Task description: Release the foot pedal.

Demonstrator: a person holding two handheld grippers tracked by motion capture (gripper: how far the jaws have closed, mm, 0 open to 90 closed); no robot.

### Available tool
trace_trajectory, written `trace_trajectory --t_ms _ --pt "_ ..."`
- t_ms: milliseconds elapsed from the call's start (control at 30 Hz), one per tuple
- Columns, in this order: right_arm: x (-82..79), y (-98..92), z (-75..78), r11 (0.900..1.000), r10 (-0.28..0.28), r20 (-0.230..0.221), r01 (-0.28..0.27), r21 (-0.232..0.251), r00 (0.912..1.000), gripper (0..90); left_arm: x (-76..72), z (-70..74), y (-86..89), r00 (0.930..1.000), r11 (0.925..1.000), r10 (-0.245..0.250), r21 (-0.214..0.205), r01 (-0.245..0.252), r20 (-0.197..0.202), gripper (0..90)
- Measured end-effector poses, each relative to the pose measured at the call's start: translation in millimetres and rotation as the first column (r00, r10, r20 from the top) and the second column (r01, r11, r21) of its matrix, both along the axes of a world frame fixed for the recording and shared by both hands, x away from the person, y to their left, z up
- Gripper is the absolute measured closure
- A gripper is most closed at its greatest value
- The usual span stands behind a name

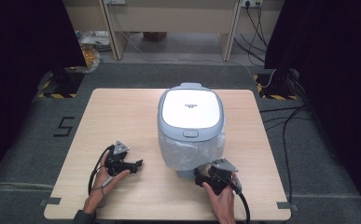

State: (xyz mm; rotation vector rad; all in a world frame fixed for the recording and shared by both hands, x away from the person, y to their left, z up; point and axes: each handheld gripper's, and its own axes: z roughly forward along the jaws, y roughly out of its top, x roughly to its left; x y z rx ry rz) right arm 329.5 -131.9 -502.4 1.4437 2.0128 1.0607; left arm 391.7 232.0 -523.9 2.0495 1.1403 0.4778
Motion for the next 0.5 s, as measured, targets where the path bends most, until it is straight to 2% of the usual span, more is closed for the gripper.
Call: trace_trajectory --t_ms 200,333,500 --pt "-3.0 -3.6 2.3 0.9996 0.028 0.008 -0.028 0.000 0.9996 15.6 0.0 0.0 0.0 1.0000 1.0000 0.000 0.000 0.000 0.000 14.5" --pt "-6.1 -9.1 2.5 0.9987 0.045 0.013 -0.044 -0.026 0.9989 15.6 0.0 0.0 0.0 1.0000 1.0000 0.000 0.000 0.000 0.000 14.5" --pt "-9.9 -21.0 1.5 0.9987 0.049 0.024 -0.048 -0.017 0.9985 15.6 0.0 0.0 0.0 1.0000 1.0000 0.000 0.000 0.000 0.000 14.5"
